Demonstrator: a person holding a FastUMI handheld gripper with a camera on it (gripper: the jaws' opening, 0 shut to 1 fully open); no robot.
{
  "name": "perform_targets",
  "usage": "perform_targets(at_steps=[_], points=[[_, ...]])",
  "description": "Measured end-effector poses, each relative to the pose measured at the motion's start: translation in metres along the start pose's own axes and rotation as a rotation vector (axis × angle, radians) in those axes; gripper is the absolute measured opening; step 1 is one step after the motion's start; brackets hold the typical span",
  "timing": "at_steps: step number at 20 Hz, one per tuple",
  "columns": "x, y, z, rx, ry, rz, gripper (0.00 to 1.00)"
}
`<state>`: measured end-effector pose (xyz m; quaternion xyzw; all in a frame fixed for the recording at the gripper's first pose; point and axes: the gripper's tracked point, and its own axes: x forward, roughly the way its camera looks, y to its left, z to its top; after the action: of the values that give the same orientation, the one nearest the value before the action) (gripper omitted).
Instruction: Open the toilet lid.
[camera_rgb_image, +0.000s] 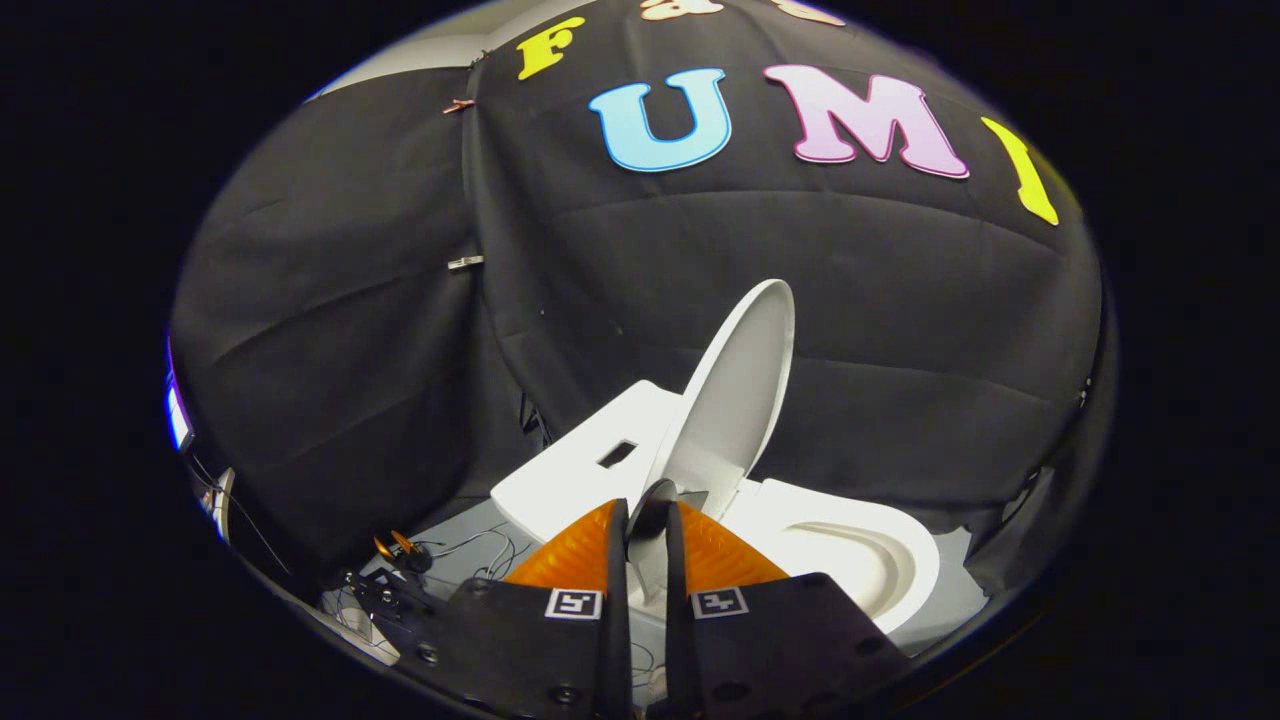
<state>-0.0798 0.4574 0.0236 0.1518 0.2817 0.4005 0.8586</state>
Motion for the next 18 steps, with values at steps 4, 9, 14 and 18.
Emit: perform_targets(at_steps=[4, 9, 14, 18], points=[[0.017, 0.024, 0.007, -0.002, 0.006, 0.048, 0.32], [0.034, 0.045, 0.008, 0.07, 0.01, 0.109, 0.53], [0.044, 0.065, 0.008, 0.114, 0.014, 0.185, 0.82], [0.054, 0.085, 0.005, 0.068, 0.007, 0.245, 0.98]])
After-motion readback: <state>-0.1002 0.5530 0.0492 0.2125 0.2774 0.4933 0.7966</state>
